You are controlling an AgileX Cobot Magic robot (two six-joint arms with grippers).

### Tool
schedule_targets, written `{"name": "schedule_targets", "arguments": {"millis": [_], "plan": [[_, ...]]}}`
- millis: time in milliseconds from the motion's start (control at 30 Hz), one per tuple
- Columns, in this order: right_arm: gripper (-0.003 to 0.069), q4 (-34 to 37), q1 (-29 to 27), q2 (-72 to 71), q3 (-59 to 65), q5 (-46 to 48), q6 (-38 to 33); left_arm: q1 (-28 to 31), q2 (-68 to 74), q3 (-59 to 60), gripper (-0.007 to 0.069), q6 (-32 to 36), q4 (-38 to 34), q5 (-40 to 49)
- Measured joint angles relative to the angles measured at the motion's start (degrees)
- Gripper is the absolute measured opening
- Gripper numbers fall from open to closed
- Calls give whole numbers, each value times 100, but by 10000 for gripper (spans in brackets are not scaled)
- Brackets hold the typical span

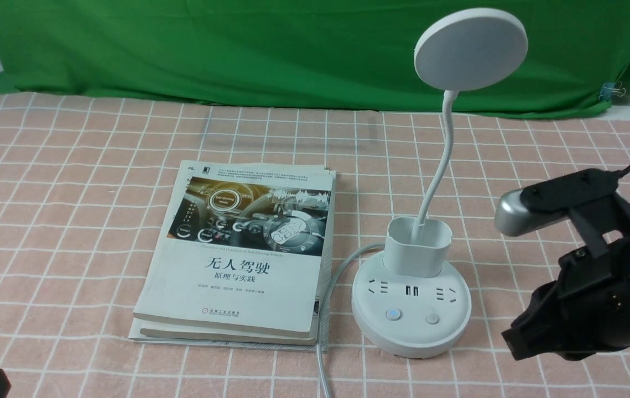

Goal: Turn off the table lamp on the pink coffee tablecloth by hand.

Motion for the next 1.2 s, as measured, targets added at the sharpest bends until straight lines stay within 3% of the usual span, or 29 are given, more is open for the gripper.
{"name": "schedule_targets", "arguments": {"millis": [200,433,600,833,967,1200], "plan": [[97,-41,0,-417,0,-532,-6,0,0,0,6,0,0,0],[36,-139,-287,-1224,296,-904,-449,0,0,0,6,0,20,0],[36,-263,-1367,-2862,1942,-1880,-609,0,0,0,6,0,20,0],[36,-352,-2376,-5376,4089,-2772,-686,0,0,0,6,0,20,0],[36,-379,-2567,-6390,4913,-2809,-796,0,0,0,6,0,55,0],[36,-386,-2659,-6812,5066,-2815,-866,0,0,0,6,0,84,0]]}}
